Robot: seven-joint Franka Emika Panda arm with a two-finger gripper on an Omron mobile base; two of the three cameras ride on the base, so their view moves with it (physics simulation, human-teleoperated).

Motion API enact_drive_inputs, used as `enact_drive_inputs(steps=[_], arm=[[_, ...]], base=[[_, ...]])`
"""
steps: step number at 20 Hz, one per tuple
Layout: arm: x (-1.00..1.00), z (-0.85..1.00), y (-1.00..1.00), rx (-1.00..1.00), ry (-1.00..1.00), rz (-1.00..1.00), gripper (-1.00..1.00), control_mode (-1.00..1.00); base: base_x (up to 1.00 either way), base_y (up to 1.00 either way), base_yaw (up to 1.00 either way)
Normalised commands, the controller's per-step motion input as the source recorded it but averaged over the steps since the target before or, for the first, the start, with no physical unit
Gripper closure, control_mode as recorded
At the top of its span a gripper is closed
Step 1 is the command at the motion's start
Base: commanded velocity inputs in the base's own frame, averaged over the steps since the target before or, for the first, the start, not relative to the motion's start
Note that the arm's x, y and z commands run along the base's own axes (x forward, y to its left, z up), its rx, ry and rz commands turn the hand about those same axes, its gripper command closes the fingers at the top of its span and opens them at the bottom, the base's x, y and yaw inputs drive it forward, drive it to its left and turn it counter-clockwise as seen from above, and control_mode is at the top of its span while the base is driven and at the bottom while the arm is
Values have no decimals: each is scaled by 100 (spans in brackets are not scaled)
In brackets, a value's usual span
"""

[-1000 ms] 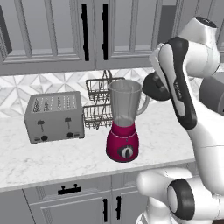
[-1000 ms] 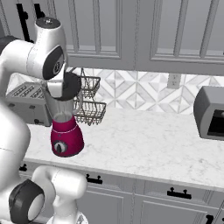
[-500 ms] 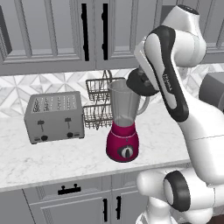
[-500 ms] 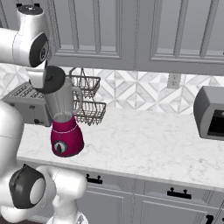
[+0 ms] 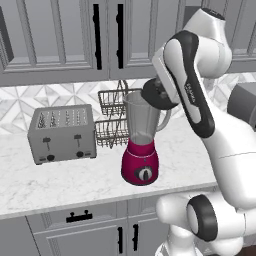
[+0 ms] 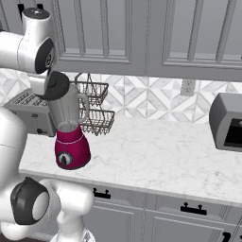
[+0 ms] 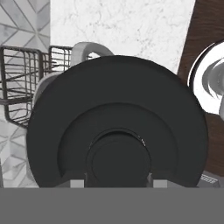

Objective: Close the lid blender by securely placing the lid on top.

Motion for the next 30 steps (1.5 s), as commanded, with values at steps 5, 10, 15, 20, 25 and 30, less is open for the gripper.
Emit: enact_drive_inputs(steps=[5, 10, 15, 20, 25, 30], arm=[[24, 0, 0, 7, 0, -6, 100, -100], [33, 5, 4, 1, 1, -2, 100, -100], [23, 0, 3, -2, 2, 0, 100, -100], [15, 0, 6, -3, 6, 1, 100, -100], [21, 0, 22, 0, 3, 5, 100, -100], [11, 0, 14, -1, 0, 7, 100, -100]], base=[[0, 0, 0], [0, 0, 0], [0, 0, 0], [0, 0, 0], [0, 0, 0], [0, 0, 0]])
